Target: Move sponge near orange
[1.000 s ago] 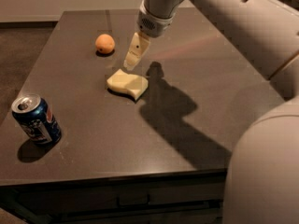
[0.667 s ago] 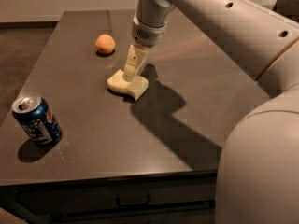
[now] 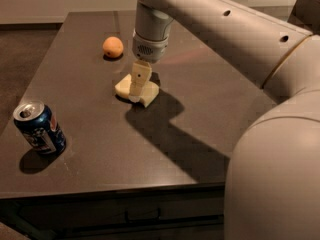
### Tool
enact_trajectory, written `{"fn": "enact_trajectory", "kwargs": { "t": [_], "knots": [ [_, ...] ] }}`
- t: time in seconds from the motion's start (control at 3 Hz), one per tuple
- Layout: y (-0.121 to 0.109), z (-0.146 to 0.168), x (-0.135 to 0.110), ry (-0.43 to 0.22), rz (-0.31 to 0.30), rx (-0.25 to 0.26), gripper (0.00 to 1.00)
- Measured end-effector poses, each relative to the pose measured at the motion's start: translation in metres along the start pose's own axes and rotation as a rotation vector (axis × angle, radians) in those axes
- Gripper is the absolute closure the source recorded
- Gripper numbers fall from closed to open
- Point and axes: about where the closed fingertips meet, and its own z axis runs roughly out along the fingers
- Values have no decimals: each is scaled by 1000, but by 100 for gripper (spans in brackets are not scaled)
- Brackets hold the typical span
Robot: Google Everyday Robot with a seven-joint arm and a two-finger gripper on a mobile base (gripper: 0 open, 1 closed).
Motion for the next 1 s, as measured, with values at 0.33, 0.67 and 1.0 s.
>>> {"fn": "enact_trajectory", "kwargs": {
  "t": [0.33, 0.67, 1.0],
  "knots": [
    [2, 10, 1, 46, -7, -13, 26],
    [-1, 12, 1, 64, -6, -20, 56],
    [-11, 5, -3, 71, -7, -10, 80]
  ]
}}
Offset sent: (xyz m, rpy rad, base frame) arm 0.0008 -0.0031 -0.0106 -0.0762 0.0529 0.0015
